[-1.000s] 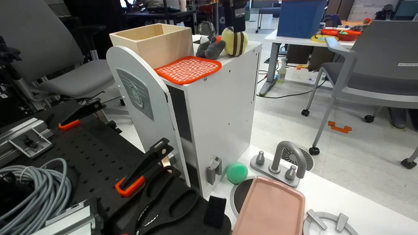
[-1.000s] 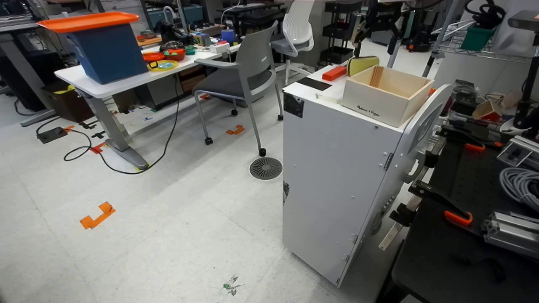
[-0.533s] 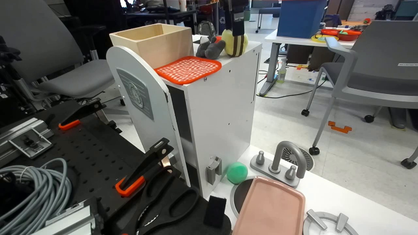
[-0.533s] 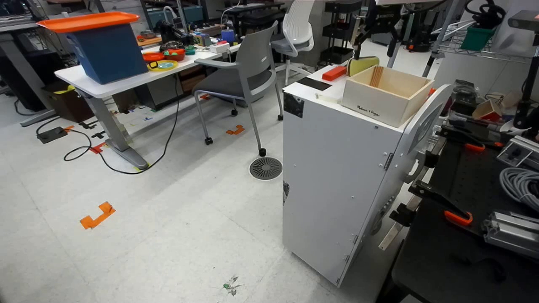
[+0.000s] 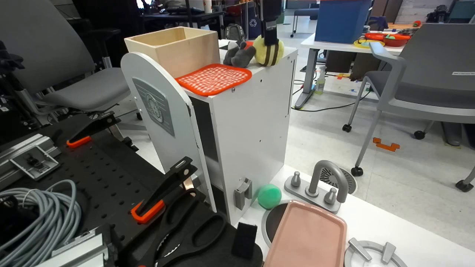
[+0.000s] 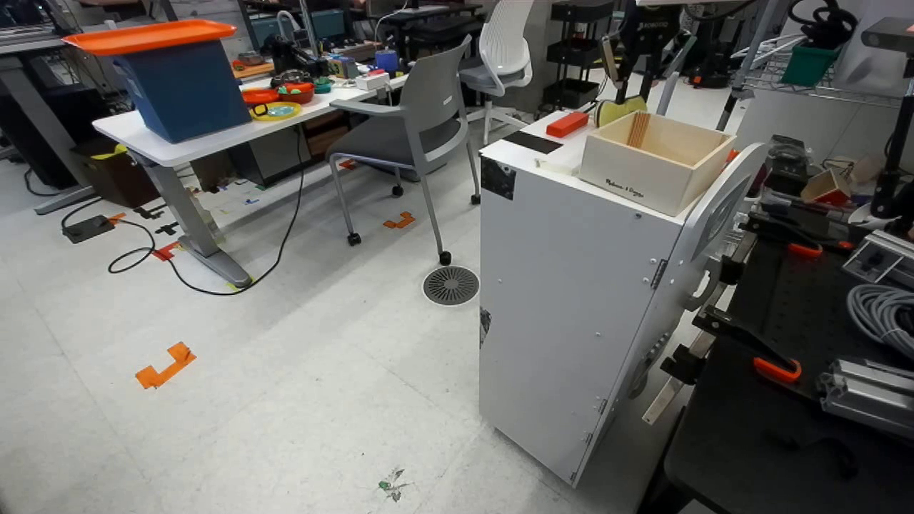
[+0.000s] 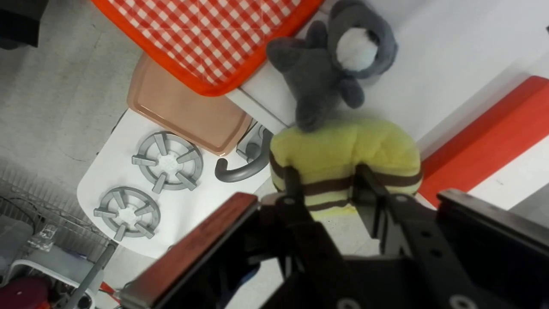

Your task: Pick up the cream white plush toy and put it in the box

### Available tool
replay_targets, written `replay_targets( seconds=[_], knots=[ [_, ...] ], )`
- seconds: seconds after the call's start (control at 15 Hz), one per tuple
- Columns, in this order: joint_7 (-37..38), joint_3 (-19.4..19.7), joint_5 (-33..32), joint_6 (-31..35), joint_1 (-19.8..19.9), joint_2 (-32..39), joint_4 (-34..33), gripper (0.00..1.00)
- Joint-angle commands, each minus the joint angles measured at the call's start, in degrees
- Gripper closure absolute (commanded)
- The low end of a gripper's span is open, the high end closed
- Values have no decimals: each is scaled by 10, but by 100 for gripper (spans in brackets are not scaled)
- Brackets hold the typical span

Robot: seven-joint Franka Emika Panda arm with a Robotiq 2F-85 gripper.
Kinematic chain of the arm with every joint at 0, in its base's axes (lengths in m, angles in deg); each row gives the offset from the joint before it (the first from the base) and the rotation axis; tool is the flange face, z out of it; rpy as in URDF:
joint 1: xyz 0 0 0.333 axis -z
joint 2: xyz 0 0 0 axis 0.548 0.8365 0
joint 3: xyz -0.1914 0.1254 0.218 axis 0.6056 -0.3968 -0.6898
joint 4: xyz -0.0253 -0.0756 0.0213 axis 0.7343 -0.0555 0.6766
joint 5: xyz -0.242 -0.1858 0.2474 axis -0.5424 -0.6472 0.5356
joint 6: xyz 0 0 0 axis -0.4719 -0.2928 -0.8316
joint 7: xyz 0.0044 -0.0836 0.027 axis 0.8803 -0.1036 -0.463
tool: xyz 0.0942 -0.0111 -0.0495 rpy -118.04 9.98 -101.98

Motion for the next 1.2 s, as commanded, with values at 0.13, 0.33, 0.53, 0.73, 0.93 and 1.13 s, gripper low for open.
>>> replay_targets(
  seconds=[0.13,0.33,0.53,0.73,0.93,1.13],
  knots=[
    [2,7,15,5,-3,5,-6,100],
    [1,5,23,6,-3,-2,-1,99],
    [-2,3,29,8,-4,-13,5,99],
    [-4,0,35,10,-6,-27,11,99],
    [-3,-5,31,8,-12,-52,24,99],
    [3,-11,23,3,-21,-89,44,99]
  ],
)
